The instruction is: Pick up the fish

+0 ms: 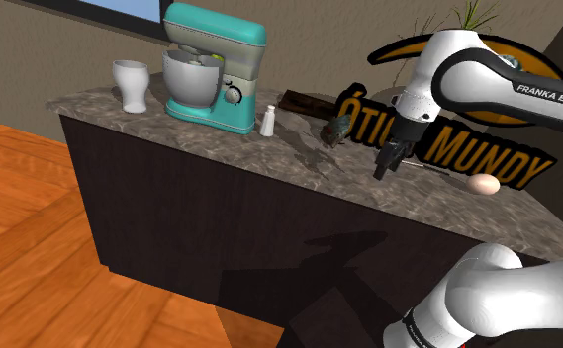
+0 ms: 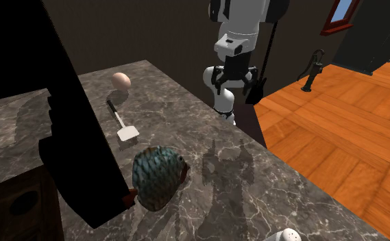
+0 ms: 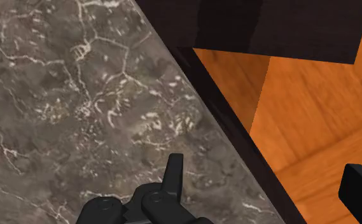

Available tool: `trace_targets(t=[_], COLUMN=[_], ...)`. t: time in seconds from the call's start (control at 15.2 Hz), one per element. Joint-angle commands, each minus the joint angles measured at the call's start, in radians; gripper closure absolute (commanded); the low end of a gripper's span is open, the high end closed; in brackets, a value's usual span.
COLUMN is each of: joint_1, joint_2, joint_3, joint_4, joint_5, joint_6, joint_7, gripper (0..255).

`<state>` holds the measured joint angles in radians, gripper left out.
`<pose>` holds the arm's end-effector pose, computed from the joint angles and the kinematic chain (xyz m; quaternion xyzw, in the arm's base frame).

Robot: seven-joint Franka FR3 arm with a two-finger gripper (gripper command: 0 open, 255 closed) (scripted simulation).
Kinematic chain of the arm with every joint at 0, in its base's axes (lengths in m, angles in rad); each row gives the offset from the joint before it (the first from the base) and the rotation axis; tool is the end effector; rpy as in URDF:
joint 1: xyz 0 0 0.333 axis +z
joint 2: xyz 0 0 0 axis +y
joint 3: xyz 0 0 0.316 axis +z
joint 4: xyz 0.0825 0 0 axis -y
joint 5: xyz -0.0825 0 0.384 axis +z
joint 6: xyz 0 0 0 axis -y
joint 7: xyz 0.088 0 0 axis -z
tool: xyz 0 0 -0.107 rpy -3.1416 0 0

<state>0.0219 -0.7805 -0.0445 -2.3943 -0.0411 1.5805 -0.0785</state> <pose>0.3078 -0.0148 0.5713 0.9992 0.0352 -0.0171 0.0041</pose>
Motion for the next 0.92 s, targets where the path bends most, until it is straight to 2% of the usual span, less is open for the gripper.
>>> trace_targets(t=[0.0, 0.46, 0.86], joint_1=[0.0, -0.02, -0.037], joint_2=[0.0, 0.25, 0.461], joint_3=[0.0, -0.015, -0.024], joint_4=[0.0, 0.156, 0.331], joint_5=[0.0, -0.08, -0.139], joint_6=[0.0, 0.123, 0.186], joint_7=[0.0, -0.029, -0.044], gripper=[0, 0, 0])
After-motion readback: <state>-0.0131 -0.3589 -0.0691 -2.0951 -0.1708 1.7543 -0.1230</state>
